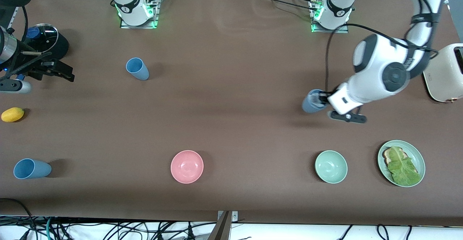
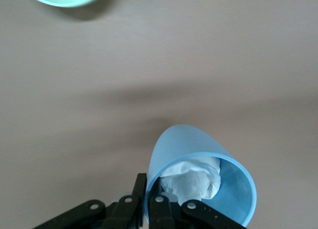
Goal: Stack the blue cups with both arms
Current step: 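Close the left gripper around the tissue cup and lift it, then carry the tissue cup to mid-table while the right gripper reaches the blue cup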
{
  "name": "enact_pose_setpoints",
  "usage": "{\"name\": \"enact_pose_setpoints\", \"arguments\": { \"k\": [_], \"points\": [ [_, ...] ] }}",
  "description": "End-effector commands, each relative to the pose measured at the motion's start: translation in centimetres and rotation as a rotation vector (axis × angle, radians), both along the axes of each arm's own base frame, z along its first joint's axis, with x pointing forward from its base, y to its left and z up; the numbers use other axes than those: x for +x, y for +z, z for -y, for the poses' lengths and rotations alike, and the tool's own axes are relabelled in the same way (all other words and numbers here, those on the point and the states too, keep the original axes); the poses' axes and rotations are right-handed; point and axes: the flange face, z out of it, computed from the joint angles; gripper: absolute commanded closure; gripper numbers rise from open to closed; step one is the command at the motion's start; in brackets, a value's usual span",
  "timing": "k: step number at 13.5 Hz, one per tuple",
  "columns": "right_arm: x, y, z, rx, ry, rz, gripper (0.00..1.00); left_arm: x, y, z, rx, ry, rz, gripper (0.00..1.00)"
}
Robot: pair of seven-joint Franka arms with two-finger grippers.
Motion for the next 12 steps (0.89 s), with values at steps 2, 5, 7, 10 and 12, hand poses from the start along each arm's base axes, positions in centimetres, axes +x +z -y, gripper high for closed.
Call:
{"name": "enact_pose_setpoints", "arguments": {
  "k": [2, 5, 7, 10, 12],
  "points": [
    [-0.4, 0.5, -0.5, 0.003, 0.014, -0.004, 0.0, -0.3, -0.4, 8.5, 0.001, 0.09, -0.023, 1.0],
    [-0.1, 0.2, -1.1, 0.015, 0.025, -0.001, 0.0, -2.1, -2.3, 15.8, 0.003, 0.132, -0.008, 1.0],
    [-0.1, 0.1, -1.5, 0.04, 0.027, -0.006, 0.0, -3.8, -4.9, 19.6, 0.0, 0.123, -0.011, 1.0],
    [-0.1, -0.1, -2.0, 0.057, 0.033, -0.012, 0.0, -6.7, -7.4, 23.6, 0.025, 0.12, -0.023, 1.0],
    [-0.3, -0.5, -2.3, 0.065, 0.029, -0.017, 0.0, -7.7, -9.2, 24.7, 0.035, 0.1, -0.041, 1.0]
  ]
}}
